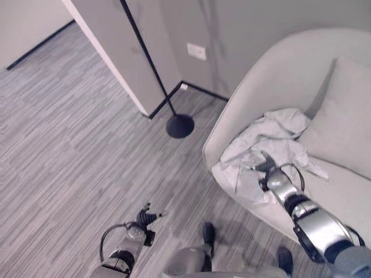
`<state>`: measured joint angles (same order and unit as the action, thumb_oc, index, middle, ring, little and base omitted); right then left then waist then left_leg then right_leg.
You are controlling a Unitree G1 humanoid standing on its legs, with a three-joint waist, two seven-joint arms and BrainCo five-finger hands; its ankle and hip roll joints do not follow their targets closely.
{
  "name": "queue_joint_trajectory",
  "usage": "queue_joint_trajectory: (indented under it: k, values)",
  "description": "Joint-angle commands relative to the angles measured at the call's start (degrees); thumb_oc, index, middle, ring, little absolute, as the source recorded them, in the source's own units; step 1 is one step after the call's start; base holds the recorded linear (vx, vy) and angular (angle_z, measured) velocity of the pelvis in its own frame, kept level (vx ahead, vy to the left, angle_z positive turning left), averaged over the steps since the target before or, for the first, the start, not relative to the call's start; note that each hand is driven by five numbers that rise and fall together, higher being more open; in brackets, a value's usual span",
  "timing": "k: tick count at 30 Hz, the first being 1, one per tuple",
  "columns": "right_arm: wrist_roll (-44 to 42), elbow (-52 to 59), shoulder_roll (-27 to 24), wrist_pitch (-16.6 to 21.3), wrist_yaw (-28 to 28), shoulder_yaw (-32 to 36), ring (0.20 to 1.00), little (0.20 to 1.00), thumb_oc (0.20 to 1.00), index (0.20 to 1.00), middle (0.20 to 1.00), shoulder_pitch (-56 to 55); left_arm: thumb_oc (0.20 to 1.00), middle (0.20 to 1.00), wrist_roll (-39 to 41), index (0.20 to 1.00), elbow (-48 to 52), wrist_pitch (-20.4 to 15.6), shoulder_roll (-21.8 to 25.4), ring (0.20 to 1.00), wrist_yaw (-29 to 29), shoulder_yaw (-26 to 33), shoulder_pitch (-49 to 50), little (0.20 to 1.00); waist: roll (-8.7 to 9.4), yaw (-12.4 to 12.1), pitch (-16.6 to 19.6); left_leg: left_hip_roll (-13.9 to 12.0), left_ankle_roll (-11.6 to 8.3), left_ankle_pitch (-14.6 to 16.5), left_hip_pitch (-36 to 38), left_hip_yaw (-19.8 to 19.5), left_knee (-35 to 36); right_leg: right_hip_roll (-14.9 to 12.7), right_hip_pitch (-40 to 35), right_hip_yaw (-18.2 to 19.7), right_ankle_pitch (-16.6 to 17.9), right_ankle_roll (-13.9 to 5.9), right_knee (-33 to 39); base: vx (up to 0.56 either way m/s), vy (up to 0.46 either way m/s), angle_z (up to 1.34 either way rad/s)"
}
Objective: Hang the clothes on the sofa on the clothes rack.
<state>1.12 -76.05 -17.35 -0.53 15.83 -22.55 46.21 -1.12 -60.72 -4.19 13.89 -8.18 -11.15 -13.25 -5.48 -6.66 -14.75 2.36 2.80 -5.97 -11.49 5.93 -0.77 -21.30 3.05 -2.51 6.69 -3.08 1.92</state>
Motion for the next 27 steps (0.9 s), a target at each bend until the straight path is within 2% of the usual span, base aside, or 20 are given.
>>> queue_joint_trajectory:
  k: [1,2,5,8,10,14,16,17,22,26,27]
  values:
    - [-0.6,-6.3,-6.1,-0.1,5.6,-1.3,1.000,1.000,1.000,1.000,1.000,13.9,1.000,1.000,-0.5,1.000,-1.5,-1.9,0.1,1.000,-0.9,2.2,-4.7,1.000,-3.17,-0.8,-8.5,-9.1,-8.70,0.9,-8.7,-4.7,-10.2,0.2,-4.0,2.5,-2.0,1.62,3.0,-0.16,0.020,0.07]
    - [0.5,-7.7,-9.7,0.6,10.6,-1.6,1.000,1.000,1.000,1.000,1.000,18.4,1.000,1.000,-0.4,1.000,-1.4,-2.5,-0.3,1.000,-1.9,2.0,-6.3,1.000,-3.97,-1.7,-12.4,-9.9,-9.39,0.6,-12.3,-5.7,-13.0,0.6,-2.6,3.0,-1.4,1.55,3.0,-0.12,0.030,0.05]
    - [2.4,-4.0,-12.8,2.9,14.4,-3.6,1.000,1.000,1.000,1.000,1.000,20.3,1.000,1.000,-1.1,1.000,-3.2,-2.8,-0.8,1.000,-2.5,1.5,-7.9,1.000,-4.19,-2.2,-15.0,-10.4,-9.60,0.5,-14.6,-6.3,-14.3,1.1,-1.4,3.9,-1.2,1.56,3.1,-0.05,0.025,-0.24]
    - [3.7,-2.9,-14.9,3.9,15.7,-5.3,1.000,1.000,1.000,1.000,1.000,21.4,1.000,1.000,-2.6,1.000,-4.0,-3.1,-1.0,1.000,-3.1,0.5,-8.9,1.000,-4.34,-2.9,-15.0,-10.6,-9.74,0.6,-16.6,-6.8,-14.9,1.3,0.0,4.2,-1.2,1.65,3.1,0.02,-0.001,-0.08]
    - [5.0,-1.2,-18.7,5.5,18.1,-7.6,1.000,1.000,1.000,1.000,1.000,24.0,1.000,1.000,-3.8,1.000,-2.2,-3.5,-0.3,1.000,-3.7,-0.5,-8.6,1.000,-4.39,-4.2,-15.0,-11.3,-9.98,0.9,-19.8,-7.2,-16.5,1.7,2.2,4.1,-1.3,1.57,3.1,0.06,-0.002,-0.07]
    - [5.6,0.9,-19.3,5.8,19.3,-9.2,1.000,1.000,1.000,1.000,1.000,23.7,1.000,1.000,-3.0,1.000,-1.1,-3.6,0.1,1.000,-4.1,0.6,-9.0,1.000,-4.20,-4.9,-15.0,-11.9,-10.04,1.3,-22.3,-7.7,-18.2,2.4,4.0,4.4,-0.9,1.48,3.1,0.02,-0.011,-0.01]
    - [5.7,0.9,-19.3,5.8,19.3,-9.3,1.000,1.000,1.000,1.000,1.000,23.8,1.000,1.000,-3.0,1.000,-1.1,-3.5,0.1,1.000,-4.1,0.7,-9.1,1.000,-4.25,-4.9,-15.0,-12.0,-10.04,1.4,-22.5,-7.7,-18.4,2.4,4.1,4.5,-0.9,1.48,3.1,0.03,-0.030,-0.06]
    - [4.9,-1.0,-19.0,5.6,17.6,-10.6,1.000,1.000,1.000,1.000,1.000,24.0,1.000,1.000,-3.1,1.000,0.8,-4.0,0.3,1.000,-4.8,1.0,-8.7,1.000,-4.02,-5.6,-15.0,-12.3,-10.26,1.4,-24.8,-8.2,-20.2,2.6,5.3,4.5,-0.7,1.64,3.1,0.02,-0.039,-0.02]
    - [3.5,-3.1,-18.5,4.8,14.7,-13.3,1.000,1.000,1.000,1.000,1.000,24.7,1.000,1.000,-3.1,1.000,3.6,-4.0,0.7,1.000,-5.2,0.9,-8.5,1.000,-4.38,-6.2,-15.0,-12.8,-10.50,1.6,-27.1,-8.5,-21.4,2.9,6.9,4.5,-0.3,1.58,3.1,0.01,-0.016,0.05]
    - [4.9,-10.3,-14.9,0.3,7.4,-20.2,1.000,1.000,1.000,1.000,1.000,23.8,1.000,1.000,-5.5,1.000,7.5,-4.4,1.3,1.000,-4.7,-1.8,-7.2,1.000,-4.87,-7.1,-15.0,-13.0,-10.90,1.7,-29.1,-8.6,-22.9,2.8,8.2,4.5,0.2,1.49,3.1,0.00,0.000,0.00]
    - [4.8,-10.5,-14.8,0.4,7.4,-20.3,1.000,1.000,1.000,1.000,1.000,24.0,1.000,1.000,-5.5,1.000,7.5,-4.4,1.3,1.000,-4.7,-1.8,-7.1,1.000,-4.90,-7.0,-15.0,-13.0,-10.90,1.8,-29.1,-8.6,-23.0,2.8,8.2,4.5,0.2,1.49,3.1,0.02,0.011,-0.04]
